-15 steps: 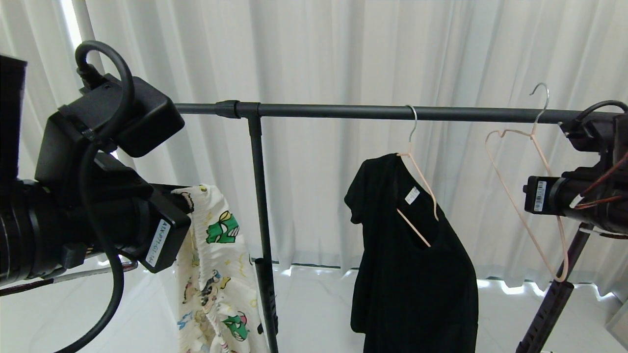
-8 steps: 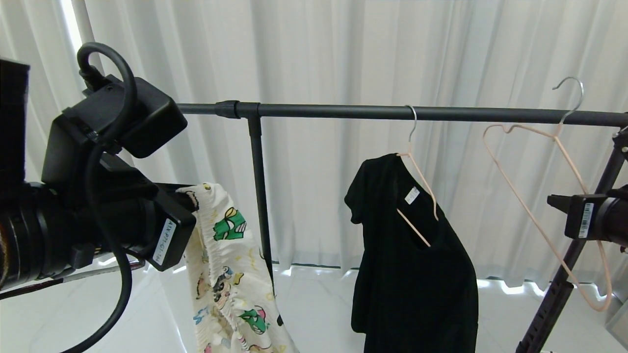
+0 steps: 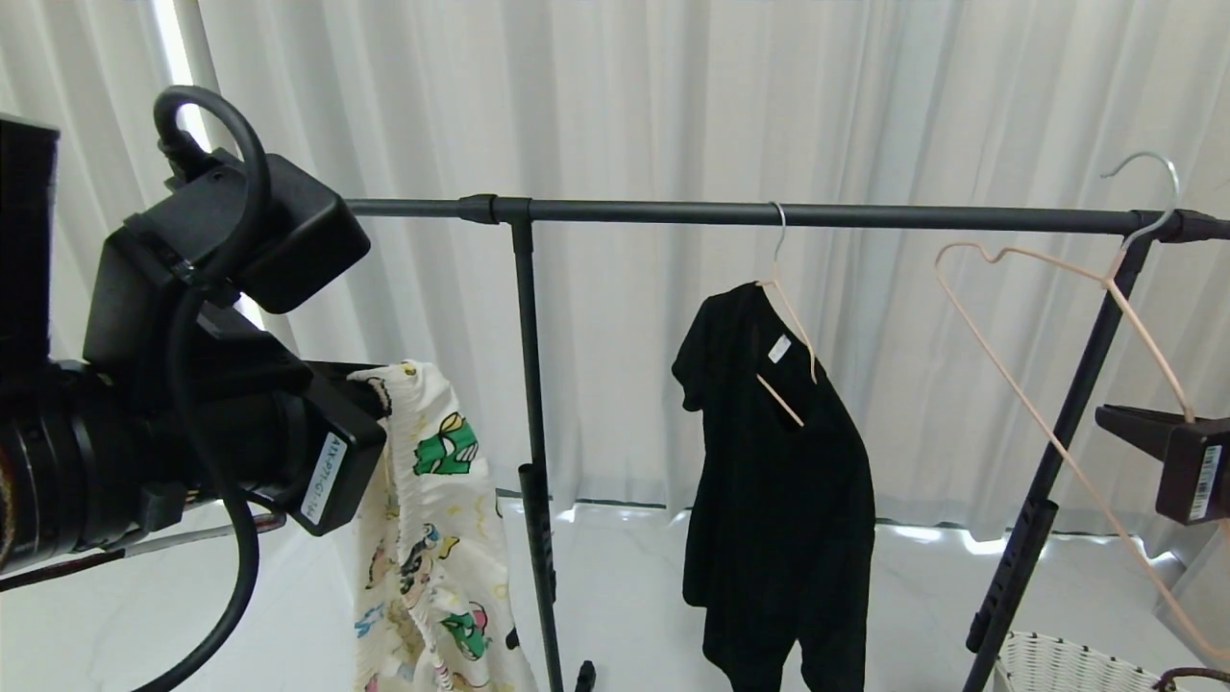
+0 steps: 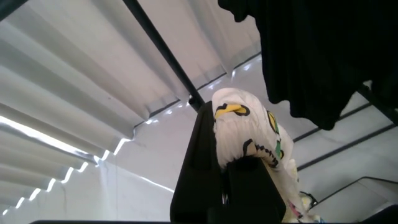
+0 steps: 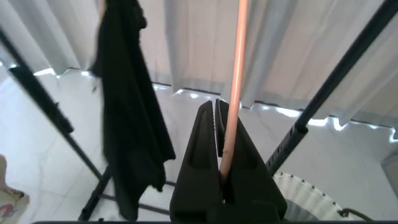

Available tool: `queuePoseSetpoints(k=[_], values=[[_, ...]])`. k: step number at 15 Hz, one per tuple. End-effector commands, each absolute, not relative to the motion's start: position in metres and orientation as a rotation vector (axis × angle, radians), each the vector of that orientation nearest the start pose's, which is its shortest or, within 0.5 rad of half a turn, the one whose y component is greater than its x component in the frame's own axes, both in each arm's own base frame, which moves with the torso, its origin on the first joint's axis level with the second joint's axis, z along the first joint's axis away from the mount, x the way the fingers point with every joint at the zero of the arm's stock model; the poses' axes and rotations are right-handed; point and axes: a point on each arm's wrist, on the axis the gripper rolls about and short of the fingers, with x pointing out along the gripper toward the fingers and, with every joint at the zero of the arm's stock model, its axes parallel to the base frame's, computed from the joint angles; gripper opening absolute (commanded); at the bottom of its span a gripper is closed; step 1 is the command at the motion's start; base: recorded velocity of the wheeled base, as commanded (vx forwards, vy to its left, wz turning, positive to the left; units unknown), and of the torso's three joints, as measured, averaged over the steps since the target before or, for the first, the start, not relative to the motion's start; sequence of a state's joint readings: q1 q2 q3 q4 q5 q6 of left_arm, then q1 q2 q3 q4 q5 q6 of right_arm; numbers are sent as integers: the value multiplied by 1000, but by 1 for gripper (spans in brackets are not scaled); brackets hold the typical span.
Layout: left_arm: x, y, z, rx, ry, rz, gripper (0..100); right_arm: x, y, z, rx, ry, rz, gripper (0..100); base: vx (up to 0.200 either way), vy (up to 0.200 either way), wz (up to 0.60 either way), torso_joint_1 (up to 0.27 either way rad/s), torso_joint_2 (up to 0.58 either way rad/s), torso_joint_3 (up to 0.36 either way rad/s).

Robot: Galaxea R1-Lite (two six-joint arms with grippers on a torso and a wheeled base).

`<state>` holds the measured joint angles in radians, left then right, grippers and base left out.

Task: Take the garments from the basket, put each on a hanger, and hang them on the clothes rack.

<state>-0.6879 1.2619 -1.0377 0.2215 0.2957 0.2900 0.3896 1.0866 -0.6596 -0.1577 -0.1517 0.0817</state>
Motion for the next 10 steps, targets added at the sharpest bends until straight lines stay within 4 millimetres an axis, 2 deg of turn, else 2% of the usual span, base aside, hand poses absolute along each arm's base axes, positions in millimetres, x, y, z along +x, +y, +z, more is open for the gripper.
queuePoseSetpoints(k=[1,4,6,10], values=[[148,-116,275,498,341,-451,0,131,55,238,16,248,294,0,-200,0,0,2,7,-2],[147,-117,269,510,359,-463,0,117,63,242,30,233,485,0,0,0,0,0,0,0],[147,-117,264,519,377,-464,0,105,75,238,31,261,639,0,0,0,0,0,0,0],[169,-126,250,498,461,-287,0,75,104,217,59,433,922,0,0,0,0,0,0,0]])
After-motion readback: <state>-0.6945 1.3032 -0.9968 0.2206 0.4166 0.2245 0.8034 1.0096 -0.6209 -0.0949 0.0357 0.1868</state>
